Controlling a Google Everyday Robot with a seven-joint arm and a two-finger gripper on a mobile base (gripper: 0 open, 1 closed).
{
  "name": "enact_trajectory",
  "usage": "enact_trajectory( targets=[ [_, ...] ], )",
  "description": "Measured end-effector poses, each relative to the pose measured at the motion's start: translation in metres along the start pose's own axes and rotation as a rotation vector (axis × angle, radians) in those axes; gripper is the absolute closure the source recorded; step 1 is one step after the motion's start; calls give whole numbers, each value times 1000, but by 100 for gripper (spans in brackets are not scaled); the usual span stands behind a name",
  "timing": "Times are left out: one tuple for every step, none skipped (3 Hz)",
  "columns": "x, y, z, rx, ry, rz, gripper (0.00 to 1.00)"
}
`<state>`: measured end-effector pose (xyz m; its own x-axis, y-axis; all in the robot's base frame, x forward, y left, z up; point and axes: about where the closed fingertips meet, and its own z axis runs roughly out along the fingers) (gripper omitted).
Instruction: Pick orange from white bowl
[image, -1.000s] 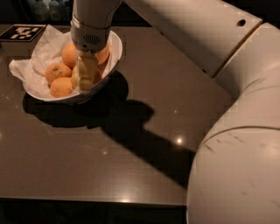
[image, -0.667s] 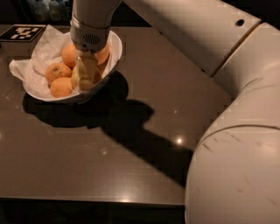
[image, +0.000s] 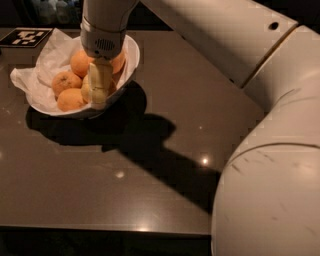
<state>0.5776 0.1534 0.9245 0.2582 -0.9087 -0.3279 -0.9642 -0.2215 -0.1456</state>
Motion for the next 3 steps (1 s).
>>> enact_trajectory(
  targets=[
    [0, 0, 0, 0, 0, 0, 0],
    [0, 1, 0, 14, -13, 9, 0],
    [13, 5, -22, 124, 7, 102, 0]
  ],
)
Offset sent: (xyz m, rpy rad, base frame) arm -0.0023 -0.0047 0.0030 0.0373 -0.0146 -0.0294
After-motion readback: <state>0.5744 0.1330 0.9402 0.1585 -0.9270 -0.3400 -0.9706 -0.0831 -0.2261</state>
